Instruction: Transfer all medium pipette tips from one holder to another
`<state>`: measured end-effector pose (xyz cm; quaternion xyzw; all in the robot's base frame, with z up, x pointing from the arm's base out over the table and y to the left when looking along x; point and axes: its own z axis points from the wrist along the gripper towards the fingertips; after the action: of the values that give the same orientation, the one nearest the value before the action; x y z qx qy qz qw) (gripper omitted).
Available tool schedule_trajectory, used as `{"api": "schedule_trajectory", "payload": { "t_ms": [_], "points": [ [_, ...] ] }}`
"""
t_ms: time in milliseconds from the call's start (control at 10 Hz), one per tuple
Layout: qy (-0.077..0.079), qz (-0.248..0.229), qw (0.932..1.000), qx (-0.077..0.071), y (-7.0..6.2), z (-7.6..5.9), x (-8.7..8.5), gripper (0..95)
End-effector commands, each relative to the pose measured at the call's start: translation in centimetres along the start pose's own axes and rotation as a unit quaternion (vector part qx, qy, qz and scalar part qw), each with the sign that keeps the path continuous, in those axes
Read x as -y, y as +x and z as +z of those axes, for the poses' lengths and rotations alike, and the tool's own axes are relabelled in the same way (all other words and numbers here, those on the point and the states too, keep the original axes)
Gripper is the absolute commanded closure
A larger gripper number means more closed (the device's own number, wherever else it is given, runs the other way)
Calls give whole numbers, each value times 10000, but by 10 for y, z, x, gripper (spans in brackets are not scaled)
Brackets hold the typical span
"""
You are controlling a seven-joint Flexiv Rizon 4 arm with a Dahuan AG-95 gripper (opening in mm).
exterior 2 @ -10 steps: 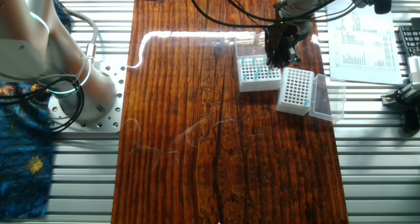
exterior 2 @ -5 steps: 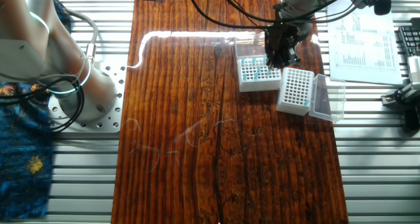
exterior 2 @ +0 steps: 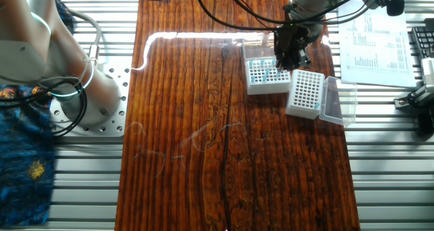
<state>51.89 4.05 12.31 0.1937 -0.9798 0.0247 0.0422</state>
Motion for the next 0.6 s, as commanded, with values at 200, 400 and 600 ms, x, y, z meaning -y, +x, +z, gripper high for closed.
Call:
{"api": "schedule_trajectory", "payload": {
  "t_ms": [200,400,600],
  "points": [
    [-4,-15,10000,2,-2,5,2,950],
    [-11,-123,9999,-13,-3,6,2,760],
    [-8,-138,9999,-18,-3,6,2,570]
  ]
}}
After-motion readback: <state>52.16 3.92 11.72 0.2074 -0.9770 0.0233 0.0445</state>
